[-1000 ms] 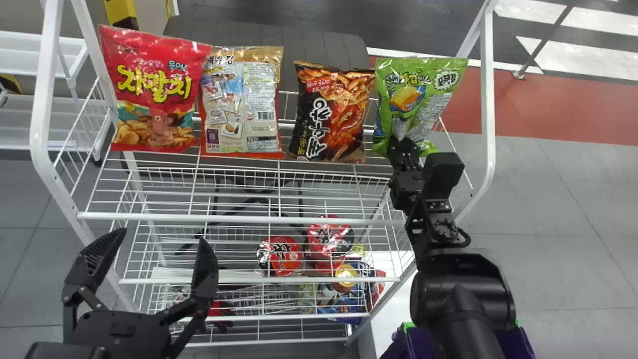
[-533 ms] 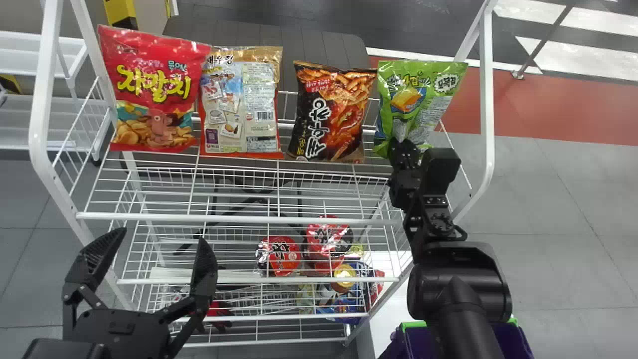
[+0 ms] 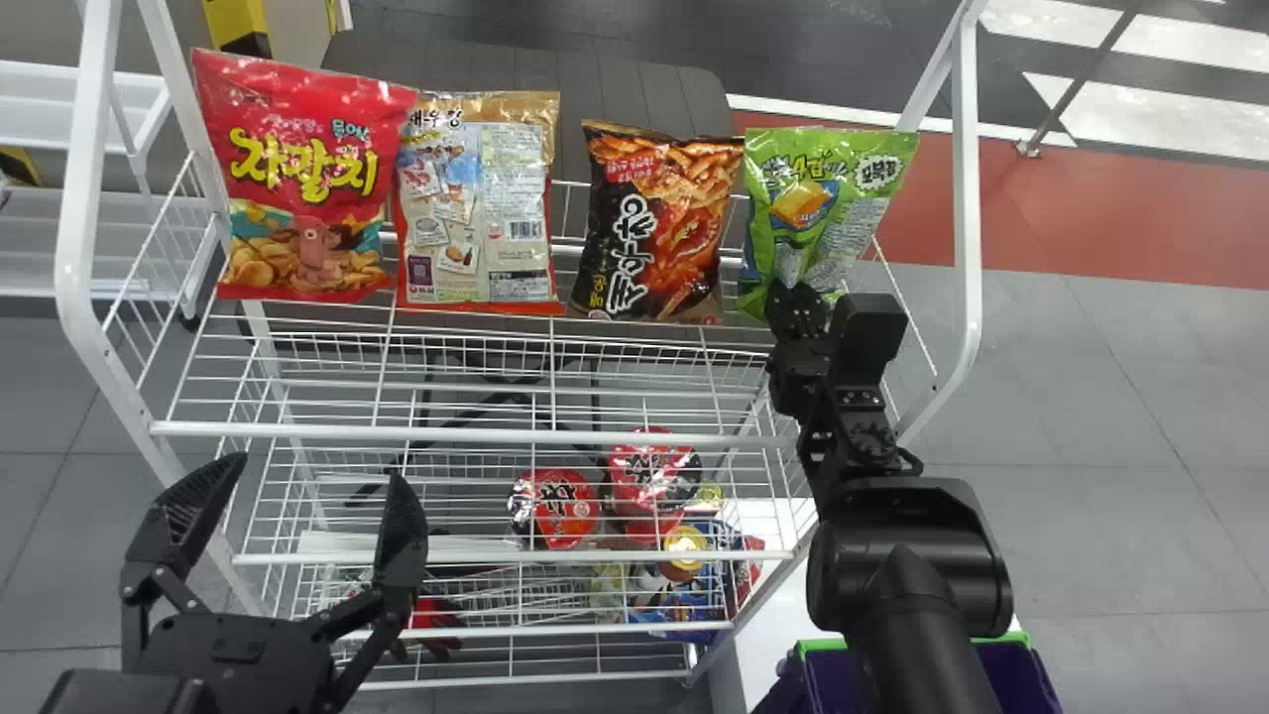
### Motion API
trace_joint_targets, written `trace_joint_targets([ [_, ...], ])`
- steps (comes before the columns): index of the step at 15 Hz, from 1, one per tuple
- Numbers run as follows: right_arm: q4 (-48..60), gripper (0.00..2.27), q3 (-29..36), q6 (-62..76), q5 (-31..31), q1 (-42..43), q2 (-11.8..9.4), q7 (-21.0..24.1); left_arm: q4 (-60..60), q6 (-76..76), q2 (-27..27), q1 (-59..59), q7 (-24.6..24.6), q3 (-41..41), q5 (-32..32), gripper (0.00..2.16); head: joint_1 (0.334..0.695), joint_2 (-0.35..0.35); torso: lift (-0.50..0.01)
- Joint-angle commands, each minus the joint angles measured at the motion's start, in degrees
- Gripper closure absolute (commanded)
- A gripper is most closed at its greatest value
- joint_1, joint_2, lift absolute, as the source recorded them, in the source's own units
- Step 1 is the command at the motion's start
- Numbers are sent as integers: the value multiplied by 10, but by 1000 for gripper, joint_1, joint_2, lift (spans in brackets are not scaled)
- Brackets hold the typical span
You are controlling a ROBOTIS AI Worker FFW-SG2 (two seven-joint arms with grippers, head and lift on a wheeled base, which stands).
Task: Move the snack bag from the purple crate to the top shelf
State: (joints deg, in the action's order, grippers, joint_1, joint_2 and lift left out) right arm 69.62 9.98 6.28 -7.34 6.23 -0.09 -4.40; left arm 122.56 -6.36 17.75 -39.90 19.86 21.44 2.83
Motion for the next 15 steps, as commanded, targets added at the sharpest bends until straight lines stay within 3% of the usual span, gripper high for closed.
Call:
trace_joint_targets([
  [1,-2,1116,1,-1,0,0,1,0,-1,0,-1,0,0,0,0,103,695,-213,0],
  [3,-2,819,1,-1,1,0,1,-1,-1,0,-1,0,0,2,0,103,695,-214,0],
  [5,-10,346,2,-1,2,1,1,0,-1,0,0,0,1,3,1,103,695,-215,0],
  [8,-12,292,2,-1,3,0,1,-1,0,-2,0,-1,4,4,2,103,695,-217,0],
  [10,-12,120,3,1,2,-8,1,4,-1,0,0,-1,4,5,2,103,695,-219,0],
  [15,26,124,-9,10,9,-36,1,12,-3,-4,0,-1,4,4,3,103,695,-223,0],
])
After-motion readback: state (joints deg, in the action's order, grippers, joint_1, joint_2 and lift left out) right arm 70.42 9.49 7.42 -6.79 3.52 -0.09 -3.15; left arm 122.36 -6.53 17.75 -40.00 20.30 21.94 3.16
